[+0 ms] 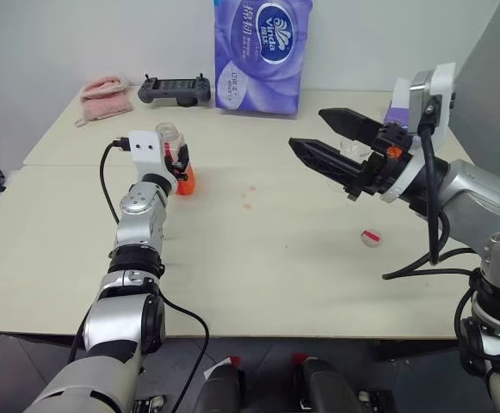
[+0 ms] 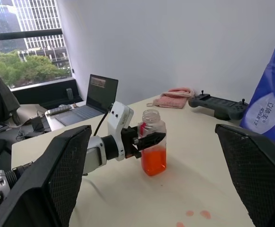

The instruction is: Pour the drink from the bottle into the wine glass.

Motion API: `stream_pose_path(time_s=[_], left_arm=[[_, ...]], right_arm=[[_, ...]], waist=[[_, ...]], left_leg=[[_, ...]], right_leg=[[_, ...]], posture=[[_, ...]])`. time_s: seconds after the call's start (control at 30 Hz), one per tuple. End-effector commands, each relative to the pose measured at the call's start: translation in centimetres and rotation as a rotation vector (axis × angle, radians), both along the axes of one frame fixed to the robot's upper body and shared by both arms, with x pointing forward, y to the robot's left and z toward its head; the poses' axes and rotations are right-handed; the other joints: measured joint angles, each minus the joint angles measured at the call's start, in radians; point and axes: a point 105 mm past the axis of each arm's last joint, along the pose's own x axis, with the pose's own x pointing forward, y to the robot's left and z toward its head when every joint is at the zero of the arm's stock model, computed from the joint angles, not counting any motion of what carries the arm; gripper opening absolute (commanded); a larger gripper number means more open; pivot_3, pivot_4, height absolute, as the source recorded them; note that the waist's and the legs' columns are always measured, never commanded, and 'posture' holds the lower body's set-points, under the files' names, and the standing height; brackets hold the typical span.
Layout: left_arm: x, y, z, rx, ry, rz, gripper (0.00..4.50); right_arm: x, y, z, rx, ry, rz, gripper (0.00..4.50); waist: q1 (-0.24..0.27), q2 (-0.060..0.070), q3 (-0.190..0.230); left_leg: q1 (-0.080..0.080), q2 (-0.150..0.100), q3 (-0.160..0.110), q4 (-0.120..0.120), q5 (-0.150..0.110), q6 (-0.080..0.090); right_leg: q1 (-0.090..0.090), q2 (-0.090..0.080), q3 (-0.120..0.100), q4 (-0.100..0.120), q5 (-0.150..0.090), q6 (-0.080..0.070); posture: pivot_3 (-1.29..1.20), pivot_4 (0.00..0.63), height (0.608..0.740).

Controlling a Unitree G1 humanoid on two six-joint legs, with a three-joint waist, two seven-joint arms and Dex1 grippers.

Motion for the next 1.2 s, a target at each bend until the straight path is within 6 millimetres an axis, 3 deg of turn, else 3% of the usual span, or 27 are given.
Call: stream_pose_path(time_s=[0.03, 0.13, 0.4, 0.63, 0.83, 0.93, 1.0, 1.07, 1.2], left_arm=[[0.1, 0.3, 2.0, 0.013, -0.059, 0.017, 3.71], [0.0, 0.6, 2.0, 0.012, -0.059, 0.025, 4.47], [-0.9, 0.8, 0.8, 0.061, -0.035, 0.031, 4.47], [-4.1, 0.1, -2.3, 0.088, 0.075, 0.006, 4.47], [-8.7, -2.4, -3.3, 0.177, 0.152, -0.247, 4.47], [-12.7, -6.9, -1.8, 0.188, 0.136, -0.660, 4.47], [-14.5, -8.6, -1.0, 0.201, 0.133, -0.836, 4.47], [-14.9, -9.4, -0.2, 0.220, 0.129, -0.903, 4.47], [-13.9, -9.8, 0.9, 0.230, 0.094, -0.911, 4.47]], right_arm=[[-0.6, -0.1, 0.7, 0.016, -0.047, -0.004, 4.50], [-0.5, 0.0, 0.6, 0.010, -0.048, -0.002, 4.50], [-0.5, 0.0, 0.4, 0.017, -0.042, -0.002, 4.50], [-0.7, -0.7, -1.4, -0.007, -0.007, -0.041, 4.50], [-1.1, -3.3, -6.6, -0.064, 0.108, -0.197, 4.50], [0.3, -5.8, -10.3, -0.189, 0.135, -0.402, 4.50], [1.5, -7.1, -11.6, -0.224, 0.141, -0.497, 4.50], [3.4, -8.5, -12.8, -0.231, 0.157, -0.599, 4.50], [6.8, -9.2, -14.3, -0.193, 0.174, -0.696, 4.50]], waist=[[0.000, 0.000, 0.000], [0.000, 0.000, 0.000], [0.000, 0.000, 0.000], [-0.001, 0.000, 0.000], [0.001, -0.001, -0.001], [0.004, -0.002, -0.001], [0.004, -0.001, -0.001], [0.003, -0.001, -0.001], [-0.005, -0.001, -0.001]], left_leg=[[0.000, 0.000, 0.000, 0.000, 0.000, 0.000], [0.000, 0.000, 0.000, 0.000, 0.000, 0.000], [0.000, 0.000, 0.000, 0.000, 0.000, 0.000], [0.000, 0.001, 0.000, 0.000, 0.000, 0.000], [0.000, 0.001, -0.001, -0.001, 0.000, 0.000], [0.001, 0.001, -0.001, 0.000, 0.000, 0.000], [0.002, 0.001, 0.000, 0.000, 0.000, 0.000], [0.005, 0.001, 0.001, -0.001, 0.000, 0.000], [0.011, 0.001, 0.002, -0.003, 0.000, 0.000]], right_leg=[[0.000, 0.000, 0.000, 0.000, 0.000, 0.000], [0.000, 0.000, 0.000, 0.000, 0.000, 0.000], [0.000, 0.000, 0.001, 0.000, 0.000, 0.000], [0.000, -0.001, 0.001, 0.000, 0.000, 0.000], [0.001, -0.001, 0.001, 0.000, 0.000, 0.000], [0.001, -0.001, 0.001, 0.000, 0.000, 0.000], [0.002, 0.001, 0.001, 0.000, 0.000, 0.000], [0.005, 0.004, 0.002, 0.000, 0.000, 0.000], [0.009, 0.006, 0.003, -0.001, -0.001, 0.000]], posture=[[0.00, 0.150, 0.740], [0.00, 0.150, 0.740], [0.00, 0.150, 0.740], [0.00, 0.150, 0.740], [0.00, 0.150, 0.740], [0.00, 0.150, 0.740], [0.00, 0.150, 0.740], [0.00, 0.150, 0.740], [0.00, 0.150, 0.740]])
